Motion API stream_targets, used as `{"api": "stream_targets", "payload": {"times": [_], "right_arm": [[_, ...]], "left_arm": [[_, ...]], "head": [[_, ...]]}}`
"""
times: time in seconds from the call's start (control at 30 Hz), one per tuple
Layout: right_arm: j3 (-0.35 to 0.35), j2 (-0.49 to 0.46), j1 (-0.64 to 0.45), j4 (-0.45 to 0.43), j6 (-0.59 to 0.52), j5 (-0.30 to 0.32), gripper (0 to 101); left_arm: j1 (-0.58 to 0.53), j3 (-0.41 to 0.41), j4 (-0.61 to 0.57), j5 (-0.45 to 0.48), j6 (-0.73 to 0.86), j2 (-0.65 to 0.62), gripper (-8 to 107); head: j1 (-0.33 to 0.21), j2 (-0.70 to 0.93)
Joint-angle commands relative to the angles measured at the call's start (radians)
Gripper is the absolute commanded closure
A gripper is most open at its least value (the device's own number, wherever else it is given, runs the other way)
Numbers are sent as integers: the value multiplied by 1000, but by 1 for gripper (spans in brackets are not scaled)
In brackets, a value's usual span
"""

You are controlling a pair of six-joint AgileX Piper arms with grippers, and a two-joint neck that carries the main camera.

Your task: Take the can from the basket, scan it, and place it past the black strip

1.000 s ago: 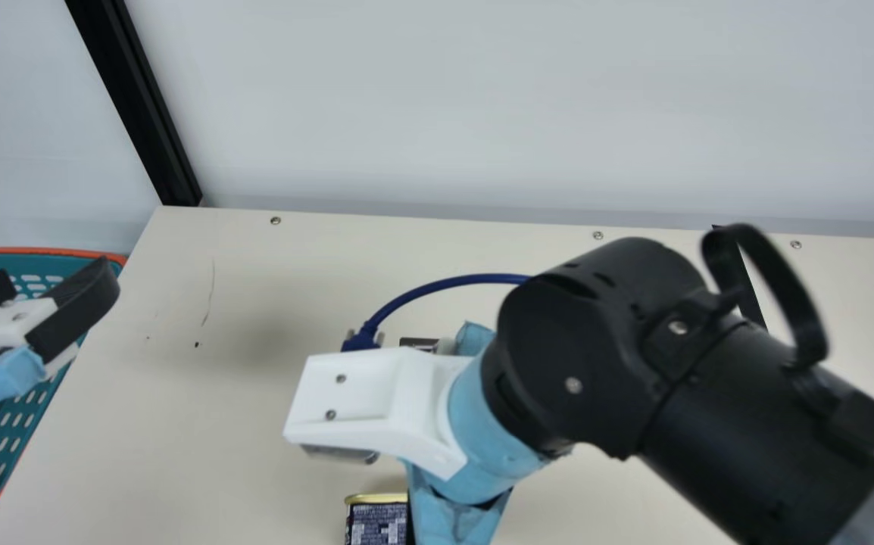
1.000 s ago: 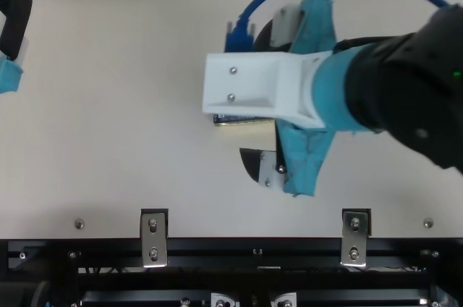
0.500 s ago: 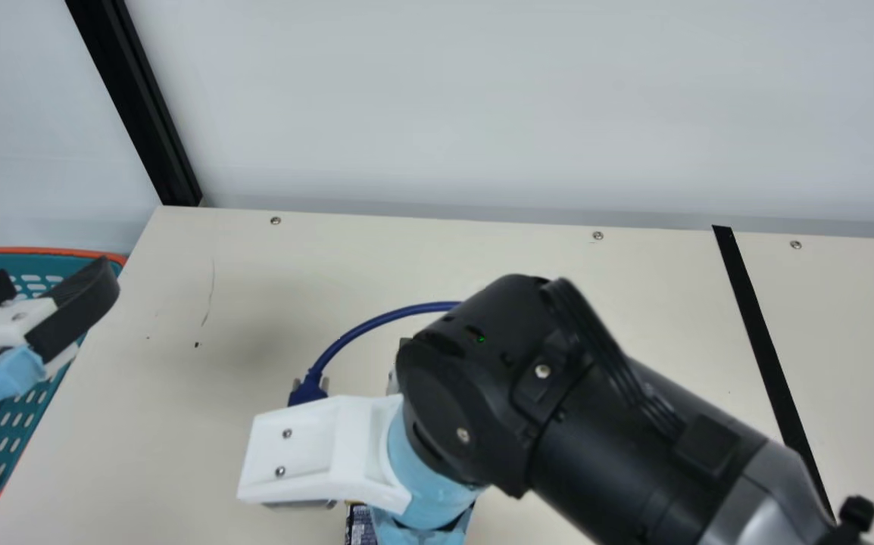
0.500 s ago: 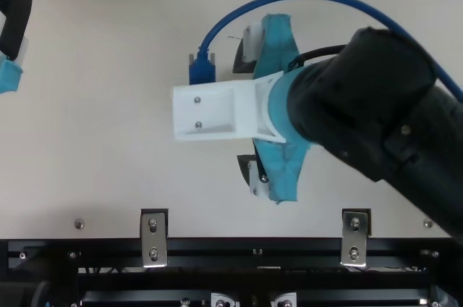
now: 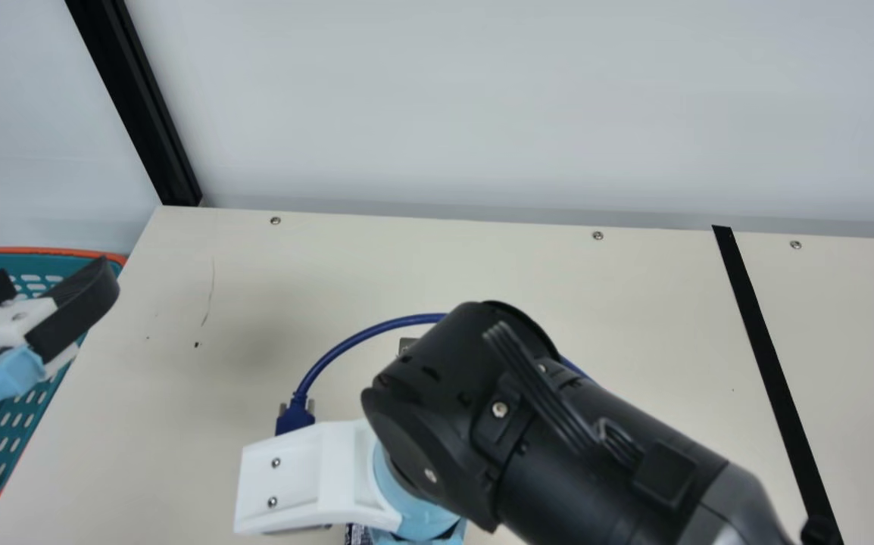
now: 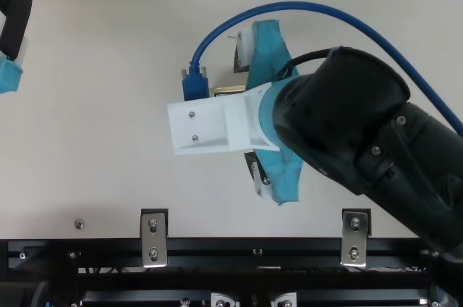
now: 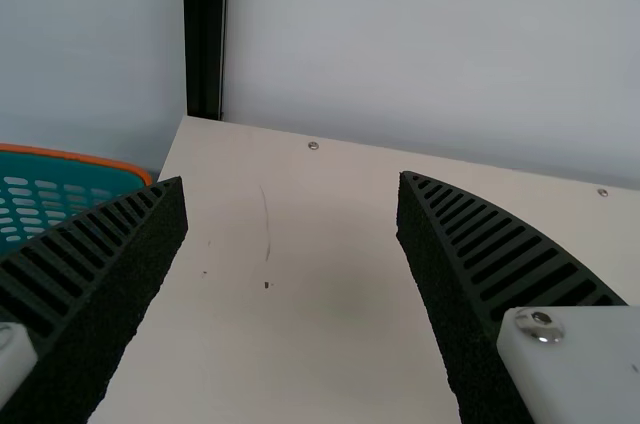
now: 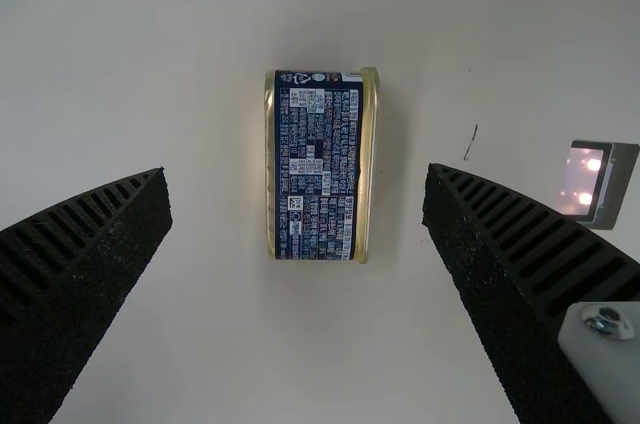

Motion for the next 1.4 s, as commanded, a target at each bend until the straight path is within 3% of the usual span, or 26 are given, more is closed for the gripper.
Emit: {"api": "stream_targets", "payload": {"times": [0.0, 0.43, 1.37], "right_arm": [[2, -2, 1, -3, 2, -3, 0], [16, 11, 2, -2, -1, -21, 0], [48, 130, -41, -14, -24, -99, 0]], "left_arm": [[0, 0, 0, 0, 0, 0, 9], [0, 0, 0, 0, 0, 0, 9], [0, 0, 0, 0, 0, 0, 9]], "head": [[-9, -10], [-9, -10], [-9, -10]]}}
